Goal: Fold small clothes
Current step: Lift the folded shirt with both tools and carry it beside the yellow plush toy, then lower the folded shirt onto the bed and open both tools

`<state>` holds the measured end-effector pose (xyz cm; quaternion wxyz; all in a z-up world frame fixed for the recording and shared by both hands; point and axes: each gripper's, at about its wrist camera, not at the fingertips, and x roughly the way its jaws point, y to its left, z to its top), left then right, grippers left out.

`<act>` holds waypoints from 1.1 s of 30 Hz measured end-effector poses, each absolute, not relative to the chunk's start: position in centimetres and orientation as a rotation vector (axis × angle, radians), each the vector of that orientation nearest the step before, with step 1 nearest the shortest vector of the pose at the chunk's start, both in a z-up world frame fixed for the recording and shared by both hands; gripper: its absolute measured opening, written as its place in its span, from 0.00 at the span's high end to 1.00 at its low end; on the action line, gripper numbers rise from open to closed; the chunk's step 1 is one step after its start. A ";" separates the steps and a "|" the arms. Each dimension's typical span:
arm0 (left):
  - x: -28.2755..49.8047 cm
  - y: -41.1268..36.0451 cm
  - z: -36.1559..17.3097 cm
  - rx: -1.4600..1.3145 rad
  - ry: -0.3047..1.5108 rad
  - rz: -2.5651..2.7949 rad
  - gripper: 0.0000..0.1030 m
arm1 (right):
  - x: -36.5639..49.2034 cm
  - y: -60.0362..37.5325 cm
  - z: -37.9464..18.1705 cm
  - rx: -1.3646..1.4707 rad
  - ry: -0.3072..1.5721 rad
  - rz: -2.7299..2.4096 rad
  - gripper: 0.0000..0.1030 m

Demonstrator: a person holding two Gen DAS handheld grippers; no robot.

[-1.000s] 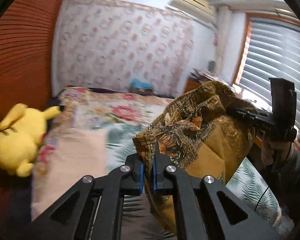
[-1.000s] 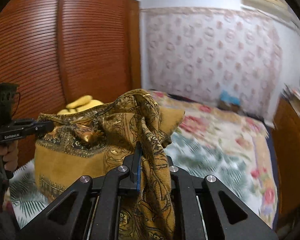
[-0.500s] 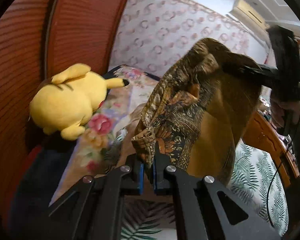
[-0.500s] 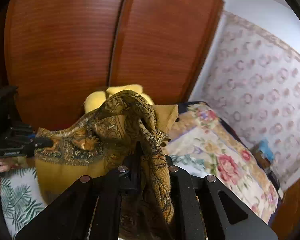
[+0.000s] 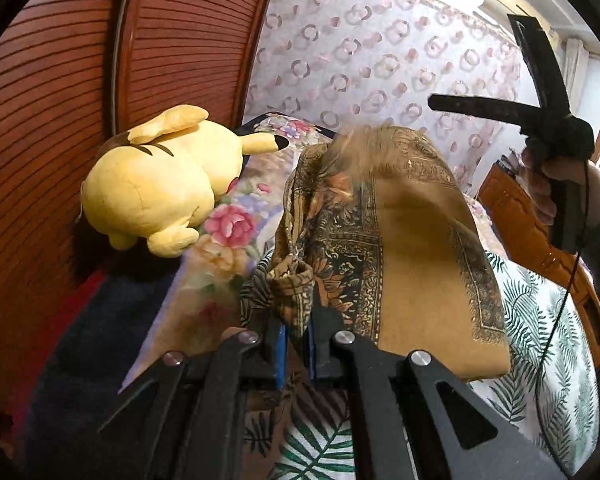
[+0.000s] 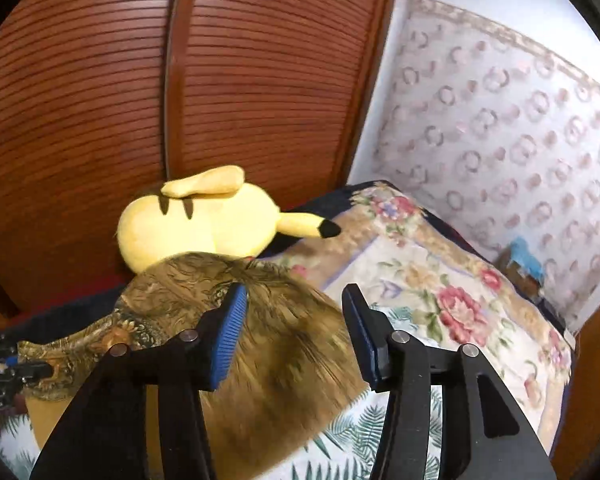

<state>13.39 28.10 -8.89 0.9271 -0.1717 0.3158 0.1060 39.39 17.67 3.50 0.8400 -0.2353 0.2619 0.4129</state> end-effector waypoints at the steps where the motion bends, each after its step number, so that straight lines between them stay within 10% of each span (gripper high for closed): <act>1: 13.3 27.9 -8.7 -0.334 0.648 0.220 0.92 | 39.5 17.3 3.5 -0.489 0.563 0.873 0.51; 14: 10.3 24.3 -4.5 -0.201 0.571 0.146 0.40 | 33.2 9.4 0.0 -0.287 0.692 0.837 0.51; 24: 8.7 17.8 -1.5 -0.133 0.539 0.082 0.39 | 26.4 1.6 3.2 -0.188 0.629 0.749 0.51; 33: 7.8 12.1 0.3 -0.093 0.516 -0.032 0.39 | 18.7 -5.1 5.7 -0.130 0.549 0.693 0.31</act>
